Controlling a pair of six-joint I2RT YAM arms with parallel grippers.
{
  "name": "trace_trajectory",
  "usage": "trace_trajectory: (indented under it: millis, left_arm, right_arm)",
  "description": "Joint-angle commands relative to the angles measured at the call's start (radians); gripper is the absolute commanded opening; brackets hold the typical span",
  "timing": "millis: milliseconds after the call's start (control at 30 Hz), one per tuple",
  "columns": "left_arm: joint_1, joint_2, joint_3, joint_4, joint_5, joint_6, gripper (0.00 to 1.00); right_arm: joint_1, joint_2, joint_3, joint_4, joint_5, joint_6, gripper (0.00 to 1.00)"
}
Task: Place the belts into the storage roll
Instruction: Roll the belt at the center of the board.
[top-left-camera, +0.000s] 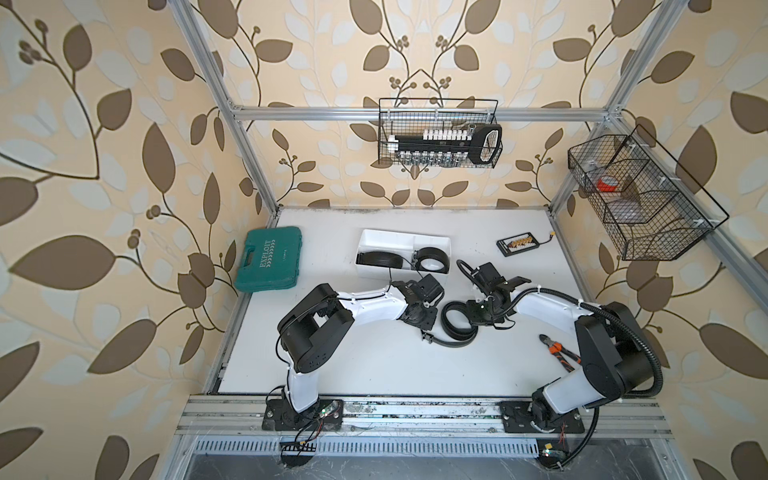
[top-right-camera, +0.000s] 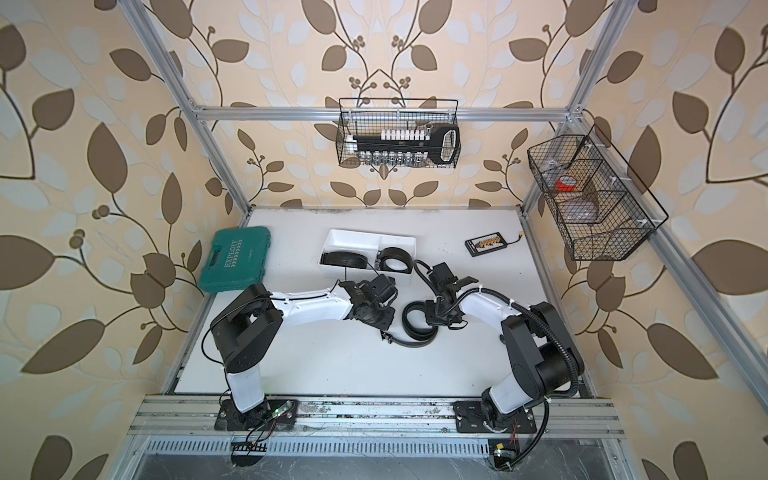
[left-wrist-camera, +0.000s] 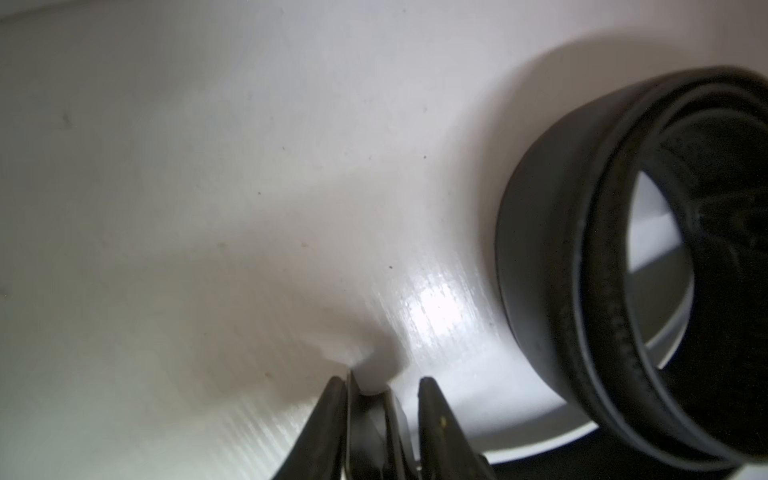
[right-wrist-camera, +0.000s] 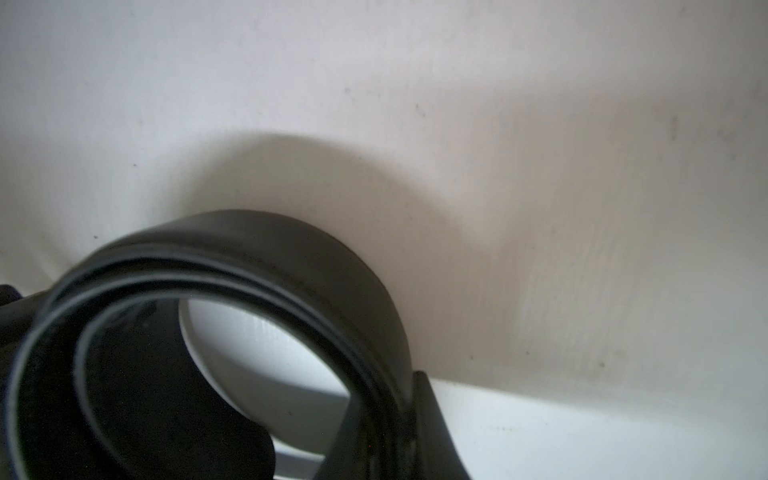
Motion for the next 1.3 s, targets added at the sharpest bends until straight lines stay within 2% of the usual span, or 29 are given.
trace_trajectory:
  millis: [0, 200, 367, 500, 567, 700, 867, 1033, 1133, 1267]
  left_arm:
    - [0.003, 0.027, 0.072, -0.037, -0.064, -0.024, 0.23]
    - [0.027, 0.091, 0.197, -0.110, -0.136, -0.068, 0.11]
    - [0.036, 0.127, 0.263, -0.177, -0.217, -0.156, 0.08]
    - [0.043, 0.088, 0.200, -0.125, -0.193, -0.185, 0.21]
    - [0.043, 0.050, 0.151, -0.084, -0.173, -0.188, 0.31]
    - [0.043, -0.051, 0.065, -0.043, -0.170, -0.201, 0.64]
    - [0.052, -0.183, -0.009, -0.073, -0.207, -0.237, 0.97]
    - [0.054, -0.349, -0.147, -0.090, -0.196, -0.302, 0.99]
    - [0.054, -0.462, -0.266, -0.051, -0.105, -0.383, 0.99]
    - [0.036, -0.539, -0.392, 0.027, 0.023, -0.527, 0.99]
  right_arm:
    - [0.002, 0.017, -0.045, 0.038, -0.018, -0.017, 0.00]
    - [0.059, -0.001, -0.034, 0.003, -0.007, -0.034, 0.00]
    - [0.134, 0.020, -0.049, 0.030, -0.018, 0.002, 0.00]
    - [0.134, 0.024, -0.069, 0.062, -0.025, 0.018, 0.00]
    - [0.132, 0.033, -0.065, 0.066, -0.025, 0.020, 0.00]
    - [0.121, 0.053, -0.058, 0.088, -0.049, 0.040, 0.00]
    - [0.116, 0.077, -0.040, 0.098, -0.056, 0.053, 0.00]
    - [0.113, 0.094, -0.022, 0.099, -0.060, 0.053, 0.00]
    - [0.113, 0.098, -0.012, 0.092, -0.062, 0.052, 0.00]
    - [0.114, 0.094, -0.003, 0.082, -0.052, 0.049, 0.00]
